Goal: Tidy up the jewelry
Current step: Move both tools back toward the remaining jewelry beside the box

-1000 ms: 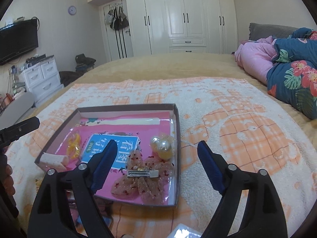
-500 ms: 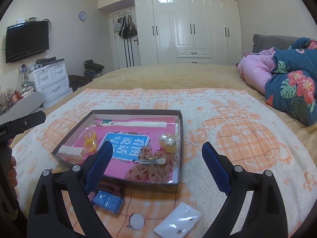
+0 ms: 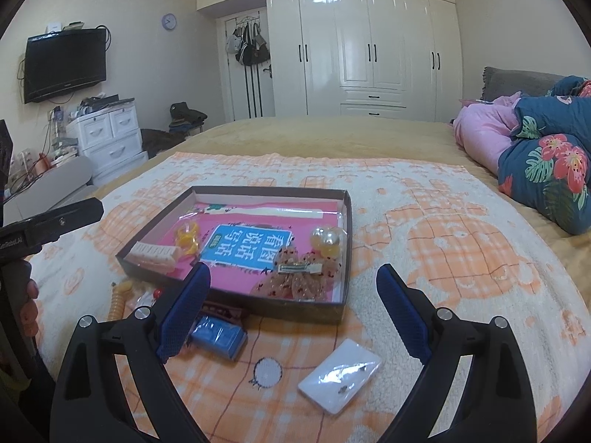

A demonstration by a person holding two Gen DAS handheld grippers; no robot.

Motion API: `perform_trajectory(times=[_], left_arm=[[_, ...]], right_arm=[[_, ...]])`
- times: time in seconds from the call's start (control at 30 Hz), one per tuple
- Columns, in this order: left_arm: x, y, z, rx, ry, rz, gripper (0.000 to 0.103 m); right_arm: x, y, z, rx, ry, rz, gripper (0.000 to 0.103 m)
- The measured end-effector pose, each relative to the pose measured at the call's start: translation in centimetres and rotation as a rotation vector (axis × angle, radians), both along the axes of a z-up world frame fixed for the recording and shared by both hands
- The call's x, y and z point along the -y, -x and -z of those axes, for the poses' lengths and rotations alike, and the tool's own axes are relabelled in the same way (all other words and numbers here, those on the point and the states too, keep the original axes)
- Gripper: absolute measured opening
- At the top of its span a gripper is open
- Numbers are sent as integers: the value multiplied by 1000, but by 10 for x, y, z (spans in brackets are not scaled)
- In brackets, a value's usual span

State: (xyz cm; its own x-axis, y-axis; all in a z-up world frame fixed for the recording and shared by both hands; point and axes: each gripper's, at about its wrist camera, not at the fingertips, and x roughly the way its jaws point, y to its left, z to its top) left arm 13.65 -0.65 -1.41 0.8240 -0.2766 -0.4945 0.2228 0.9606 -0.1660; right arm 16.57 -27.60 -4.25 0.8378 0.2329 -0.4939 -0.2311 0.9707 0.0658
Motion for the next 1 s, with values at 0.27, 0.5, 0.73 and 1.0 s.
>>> perform_trajectory(times=[0.27,0.5,0.73,1.0], left_arm=[[2,8,7,-9,-16,14,91],[5,17,12,-13,-35,35,91],[10,26,17,-21,-53,59,92],[12,21,31,-73,-66,76,91]], right_arm=[[-4,16,8,-5,29,-31,89],[-13,28,14,19,87,-62,89],[-27,42,18,60,156,-116,89],[-40,41,31,36,211,-152,89]])
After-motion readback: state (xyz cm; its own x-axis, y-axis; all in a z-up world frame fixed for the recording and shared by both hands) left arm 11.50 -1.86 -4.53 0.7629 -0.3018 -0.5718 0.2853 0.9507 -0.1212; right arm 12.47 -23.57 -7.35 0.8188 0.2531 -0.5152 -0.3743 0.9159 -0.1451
